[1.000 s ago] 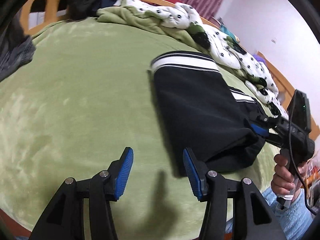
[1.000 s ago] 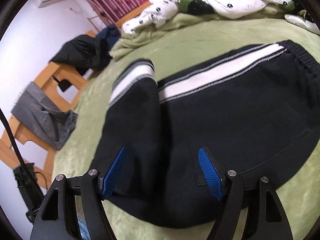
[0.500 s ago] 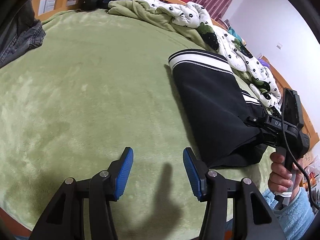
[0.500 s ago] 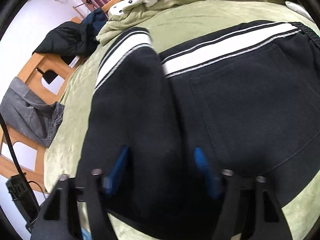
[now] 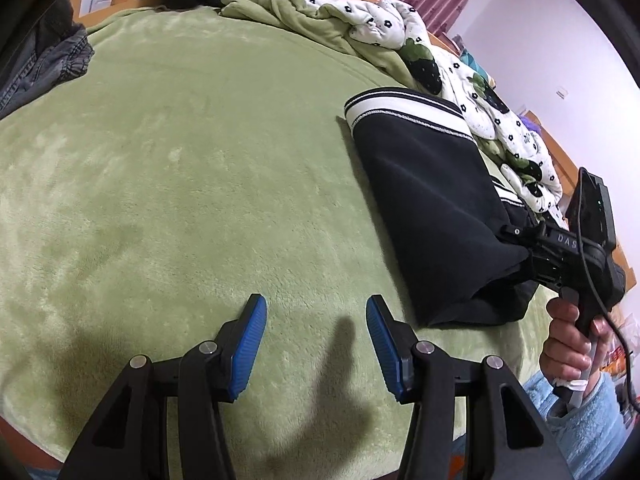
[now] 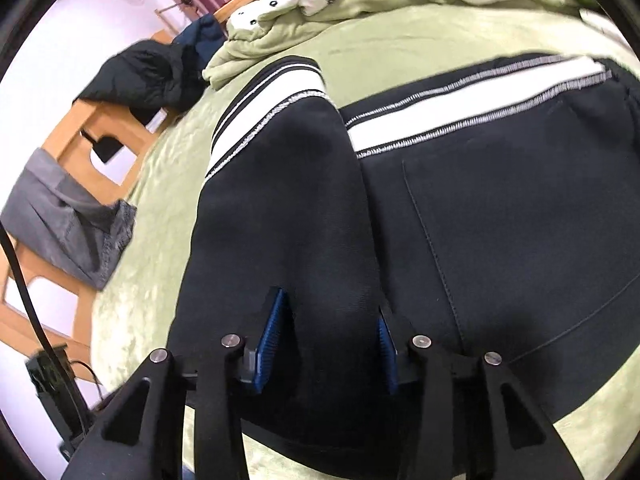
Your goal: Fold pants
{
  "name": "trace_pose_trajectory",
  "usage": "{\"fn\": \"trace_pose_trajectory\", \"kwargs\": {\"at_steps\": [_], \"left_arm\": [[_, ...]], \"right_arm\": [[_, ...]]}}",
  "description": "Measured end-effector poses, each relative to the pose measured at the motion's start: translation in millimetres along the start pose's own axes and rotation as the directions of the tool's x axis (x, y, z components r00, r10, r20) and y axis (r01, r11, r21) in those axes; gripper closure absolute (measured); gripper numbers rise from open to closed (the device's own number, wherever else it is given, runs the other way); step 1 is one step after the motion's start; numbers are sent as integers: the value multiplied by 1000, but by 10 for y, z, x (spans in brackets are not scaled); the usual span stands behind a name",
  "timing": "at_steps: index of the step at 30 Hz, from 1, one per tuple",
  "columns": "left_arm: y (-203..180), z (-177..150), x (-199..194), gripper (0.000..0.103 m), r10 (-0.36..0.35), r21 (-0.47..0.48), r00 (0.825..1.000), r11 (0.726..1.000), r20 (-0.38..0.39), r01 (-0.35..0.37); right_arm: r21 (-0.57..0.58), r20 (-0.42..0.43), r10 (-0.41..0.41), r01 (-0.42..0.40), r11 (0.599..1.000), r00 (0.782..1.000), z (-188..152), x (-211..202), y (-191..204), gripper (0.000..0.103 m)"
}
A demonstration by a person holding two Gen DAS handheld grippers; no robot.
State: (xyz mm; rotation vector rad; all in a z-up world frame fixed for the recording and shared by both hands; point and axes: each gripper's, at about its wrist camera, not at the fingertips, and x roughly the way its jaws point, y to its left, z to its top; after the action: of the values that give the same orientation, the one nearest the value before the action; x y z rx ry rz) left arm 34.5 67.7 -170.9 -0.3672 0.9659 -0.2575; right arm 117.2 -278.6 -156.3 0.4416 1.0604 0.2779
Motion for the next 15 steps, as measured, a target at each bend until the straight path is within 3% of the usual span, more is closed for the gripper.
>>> {"fn": "trace_pose_trajectory", "kwargs": {"at_steps": [4,9,15], "left_arm": [[-12,6,10,53,-4,-2,1000,1000,-5,4],[-75,-23,-8,53,8,10,1000,1000,-12,-7],[-400,-95,59,52,-87,48,996,995,-33,89]], "right_arm": [[8,-3,33,-33,999,999,-13,24,-37,59],[-10,29,108,-108,994,994,35,-115,-47,79],[-46,82,189,-185,982,979,130,-366,46,82]]}}
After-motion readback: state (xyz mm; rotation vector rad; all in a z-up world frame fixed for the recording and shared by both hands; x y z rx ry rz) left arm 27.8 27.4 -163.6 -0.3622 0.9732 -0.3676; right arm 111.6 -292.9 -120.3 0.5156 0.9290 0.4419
